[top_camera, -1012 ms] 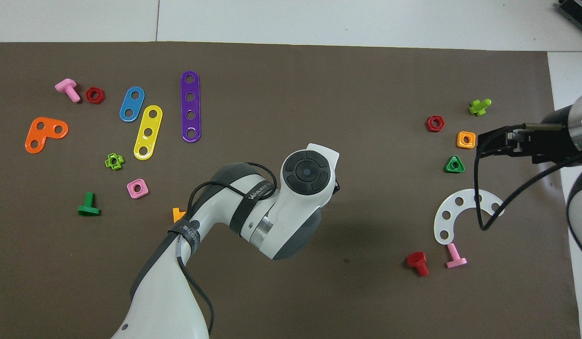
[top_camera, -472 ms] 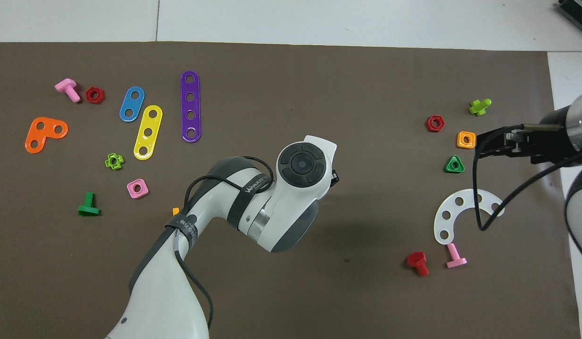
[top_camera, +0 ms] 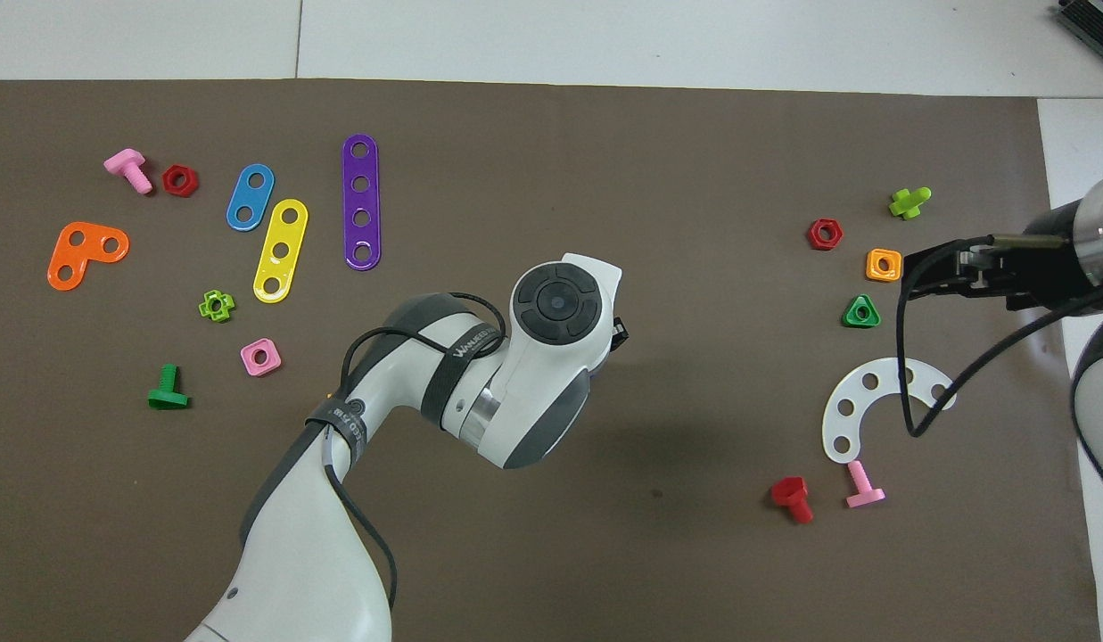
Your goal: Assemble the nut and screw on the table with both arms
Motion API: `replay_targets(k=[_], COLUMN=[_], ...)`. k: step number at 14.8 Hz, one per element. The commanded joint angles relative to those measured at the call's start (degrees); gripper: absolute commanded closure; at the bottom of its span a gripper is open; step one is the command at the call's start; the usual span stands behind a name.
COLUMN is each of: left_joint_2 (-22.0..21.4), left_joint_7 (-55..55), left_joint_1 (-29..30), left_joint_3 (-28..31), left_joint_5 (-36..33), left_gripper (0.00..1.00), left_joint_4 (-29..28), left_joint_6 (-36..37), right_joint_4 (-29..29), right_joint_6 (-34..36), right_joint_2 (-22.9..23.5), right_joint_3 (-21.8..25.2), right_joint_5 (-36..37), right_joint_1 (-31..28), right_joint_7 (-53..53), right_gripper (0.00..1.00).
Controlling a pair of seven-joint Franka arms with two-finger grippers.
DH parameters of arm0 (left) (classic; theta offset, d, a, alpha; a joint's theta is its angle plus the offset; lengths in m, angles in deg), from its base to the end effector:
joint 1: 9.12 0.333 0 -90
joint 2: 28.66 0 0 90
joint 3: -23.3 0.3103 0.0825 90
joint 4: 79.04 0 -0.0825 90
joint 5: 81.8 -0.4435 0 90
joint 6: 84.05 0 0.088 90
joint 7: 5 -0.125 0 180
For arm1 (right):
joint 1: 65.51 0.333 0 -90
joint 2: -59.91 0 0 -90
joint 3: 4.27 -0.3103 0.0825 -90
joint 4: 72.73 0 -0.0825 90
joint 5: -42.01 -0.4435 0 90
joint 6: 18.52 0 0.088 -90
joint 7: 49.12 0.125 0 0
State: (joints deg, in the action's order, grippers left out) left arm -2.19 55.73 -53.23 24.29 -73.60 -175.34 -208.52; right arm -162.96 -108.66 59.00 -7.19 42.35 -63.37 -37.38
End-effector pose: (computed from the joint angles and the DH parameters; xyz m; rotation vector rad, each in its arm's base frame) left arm 0.5210 -0.4995 0.2814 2.9913 0.5827 -0.1058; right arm 0.6075 0.0533 0.6086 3.1316 -0.1828 0.0237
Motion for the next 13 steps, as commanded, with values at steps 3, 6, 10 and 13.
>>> replay_targets(k=[3,6,10,13], left_joint_2=[-1.16,-1.16,-0.81,-0.37], left_joint_7=[0.01,-0.08,-0.43,-0.70], left_joint_1=[-1.24,-1.24,-0.54,0.77], left_joint_3=[0.15,0.15,0.15,0.41], left_joint_5=[0.15,0.15,-1.25,-2.57], left_gripper=[1.00,1.00,0.00,0.00], left_joint_4=[-5.91,-5.82,-3.54,3.37], left_joint_6=[-5.44,-5.53,-4.04,4.45], right_joint_4=[-0.65,-0.65,-0.65,-0.65], right_joint_6=[-0.30,-0.30,-0.30,-0.30], right_joint_2=[-0.41,-0.41,-0.41,-0.41], right_joint_3=[-0.16,-0.25,-0.25,-0.24], right_joint_5=[-1.48,-1.48,-1.48,-1.48], right_joint_1=[-0.74,-0.74,-0.74,-0.74], right_joint_7=[-1.82,-1.82,-1.82,-1.82], right_gripper=[0.00,0.00,0.00,0.00])
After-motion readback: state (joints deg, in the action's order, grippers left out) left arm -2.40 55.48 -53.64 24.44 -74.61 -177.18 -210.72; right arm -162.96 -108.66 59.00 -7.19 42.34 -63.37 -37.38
